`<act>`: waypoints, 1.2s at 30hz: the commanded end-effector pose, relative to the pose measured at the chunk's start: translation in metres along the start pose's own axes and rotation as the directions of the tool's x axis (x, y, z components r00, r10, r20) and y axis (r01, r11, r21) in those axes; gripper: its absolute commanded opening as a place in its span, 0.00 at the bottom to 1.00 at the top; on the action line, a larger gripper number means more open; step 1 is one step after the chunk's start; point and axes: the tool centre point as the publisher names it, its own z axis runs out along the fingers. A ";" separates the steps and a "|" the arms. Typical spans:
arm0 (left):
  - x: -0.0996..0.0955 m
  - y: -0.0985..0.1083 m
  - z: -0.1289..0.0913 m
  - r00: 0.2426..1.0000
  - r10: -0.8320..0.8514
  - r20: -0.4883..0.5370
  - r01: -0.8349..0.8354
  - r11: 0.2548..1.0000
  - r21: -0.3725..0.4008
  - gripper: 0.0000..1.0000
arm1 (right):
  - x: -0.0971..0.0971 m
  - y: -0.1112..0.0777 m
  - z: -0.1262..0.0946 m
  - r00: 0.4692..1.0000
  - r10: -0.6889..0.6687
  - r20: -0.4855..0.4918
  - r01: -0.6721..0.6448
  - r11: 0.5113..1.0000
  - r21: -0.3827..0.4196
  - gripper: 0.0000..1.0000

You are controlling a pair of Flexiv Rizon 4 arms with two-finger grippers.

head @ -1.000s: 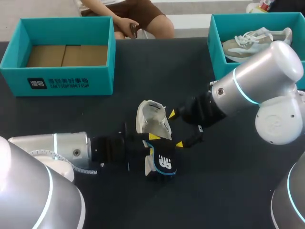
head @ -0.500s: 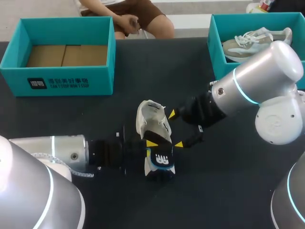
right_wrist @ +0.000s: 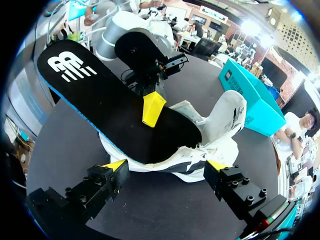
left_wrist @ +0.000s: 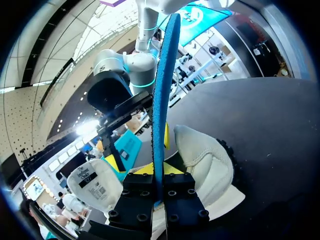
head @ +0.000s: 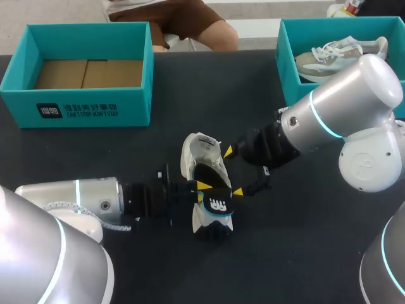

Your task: Take the shoe out of the shoebox, open the shoe tongue, remove and reinsert the insole, then place the shoe into the shoebox

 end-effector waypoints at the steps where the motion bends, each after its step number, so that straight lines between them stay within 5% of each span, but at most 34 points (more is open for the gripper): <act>1: 0.004 0.001 0.005 1.000 -0.005 0.006 0.005 1.000 -0.004 0.00 | 0.001 0.000 0.001 1.000 0.000 0.001 0.000 1.000 -0.001 1.00; 14: 0.014 -0.011 0.008 0.997 -0.072 0.020 0.071 0.997 0.023 0.00 | 0.001 0.000 0.001 1.000 0.000 0.001 0.000 1.000 -0.001 1.00; 24: 0.008 0.016 0.012 0.998 -0.065 0.026 0.066 0.997 -0.030 0.00 | 0.001 0.000 0.001 1.000 0.000 0.001 0.000 1.000 -0.001 1.00; 31: -0.002 0.015 0.005 0.996 -0.070 0.053 0.072 0.997 -0.034 0.00 | 0.001 0.000 0.001 1.000 0.000 0.001 0.000 1.000 -0.001 1.00; 32: -0.003 0.012 0.003 0.996 -0.067 0.059 0.069 0.997 -0.031 0.44 | 0.001 0.000 0.001 1.000 0.000 0.001 0.000 1.000 -0.001 1.00; 33: -0.003 0.010 0.003 0.996 -0.067 0.061 0.069 0.997 -0.028 0.59 | 0.001 0.000 0.001 1.000 0.000 0.001 0.000 1.000 -0.001 1.00; 36: -0.006 0.005 0.001 0.996 -0.068 0.066 0.069 0.998 -0.014 0.74 | 0.001 0.000 0.001 1.000 0.000 0.001 0.000 1.000 -0.001 1.00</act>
